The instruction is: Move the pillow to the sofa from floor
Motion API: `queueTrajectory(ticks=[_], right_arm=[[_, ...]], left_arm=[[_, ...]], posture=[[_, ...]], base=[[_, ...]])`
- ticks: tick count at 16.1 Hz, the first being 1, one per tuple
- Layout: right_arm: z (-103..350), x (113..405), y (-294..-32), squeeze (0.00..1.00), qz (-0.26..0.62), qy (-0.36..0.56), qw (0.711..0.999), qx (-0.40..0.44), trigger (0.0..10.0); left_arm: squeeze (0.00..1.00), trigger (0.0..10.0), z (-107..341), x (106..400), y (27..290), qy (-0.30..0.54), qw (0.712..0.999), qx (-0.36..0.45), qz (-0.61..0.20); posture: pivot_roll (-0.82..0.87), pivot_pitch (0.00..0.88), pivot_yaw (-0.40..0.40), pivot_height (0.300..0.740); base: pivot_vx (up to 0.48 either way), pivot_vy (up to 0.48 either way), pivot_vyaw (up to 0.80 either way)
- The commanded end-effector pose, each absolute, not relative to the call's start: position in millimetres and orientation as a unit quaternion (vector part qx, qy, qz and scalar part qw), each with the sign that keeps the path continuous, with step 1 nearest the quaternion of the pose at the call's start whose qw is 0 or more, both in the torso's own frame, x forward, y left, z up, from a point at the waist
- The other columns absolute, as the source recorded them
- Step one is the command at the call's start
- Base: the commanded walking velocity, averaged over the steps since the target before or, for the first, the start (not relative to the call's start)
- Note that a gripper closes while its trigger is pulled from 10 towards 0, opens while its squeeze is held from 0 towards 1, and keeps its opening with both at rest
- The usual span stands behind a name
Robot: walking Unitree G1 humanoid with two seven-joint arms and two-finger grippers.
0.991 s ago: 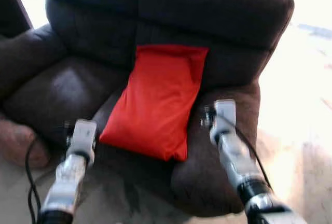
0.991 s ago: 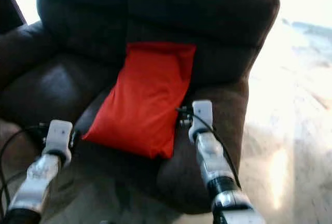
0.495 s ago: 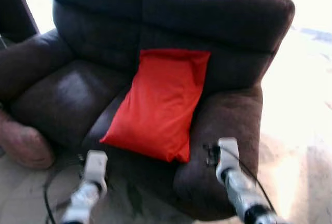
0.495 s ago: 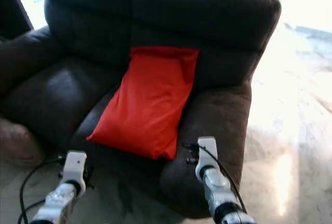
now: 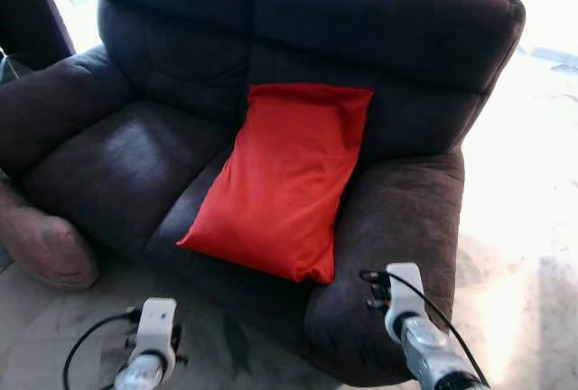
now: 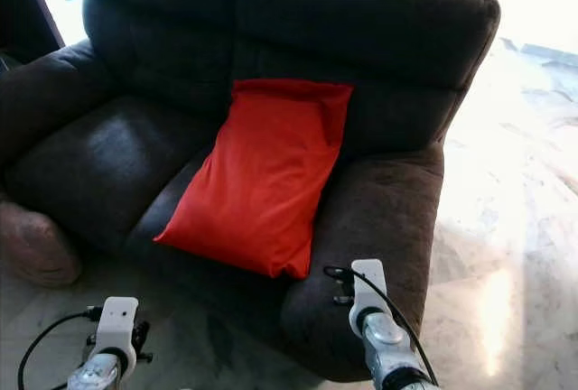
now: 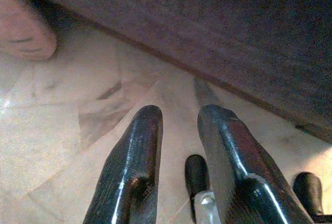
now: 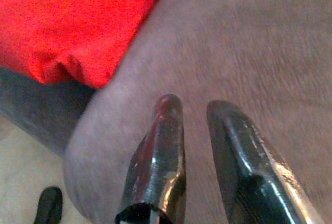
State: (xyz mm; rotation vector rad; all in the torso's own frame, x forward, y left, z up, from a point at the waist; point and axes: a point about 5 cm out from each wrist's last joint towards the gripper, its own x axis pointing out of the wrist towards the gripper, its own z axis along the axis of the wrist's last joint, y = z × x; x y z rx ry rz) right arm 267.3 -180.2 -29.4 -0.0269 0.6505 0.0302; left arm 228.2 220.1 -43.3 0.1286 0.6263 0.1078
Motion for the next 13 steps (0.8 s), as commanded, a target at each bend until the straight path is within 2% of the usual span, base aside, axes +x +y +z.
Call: queueTrajectory(ticks=[1,9,13], right_arm=[[-33.1,262.5,-182.6,0.00,0.014,0.328,0.944,-0.017,10.0],[-50.1,239.4,-185.5,0.00,0.014,0.366,0.930,-0.026,10.0],[-50.8,238.0,-185.5,0.00,0.016,0.364,0.931,-0.021,10.0]], left_arm=[[0.00,10.0,-45.0,223.6,223.5,0.305,0.948,0.064,0.066],[0.00,10.0,-58.2,202.5,219.5,0.322,0.942,0.062,0.070],[0.00,10.0,-59.0,201.0,219.9,0.321,0.942,0.057,0.073]], posture=[[0.13,0.124,-0.040,0.740],[0.12,0.098,-0.040,0.740],[0.12,0.079,-0.036,0.740]], base=[[0.000,0.000,0.00],[0.000,0.000,0.00],[0.000,0.000,0.00]])
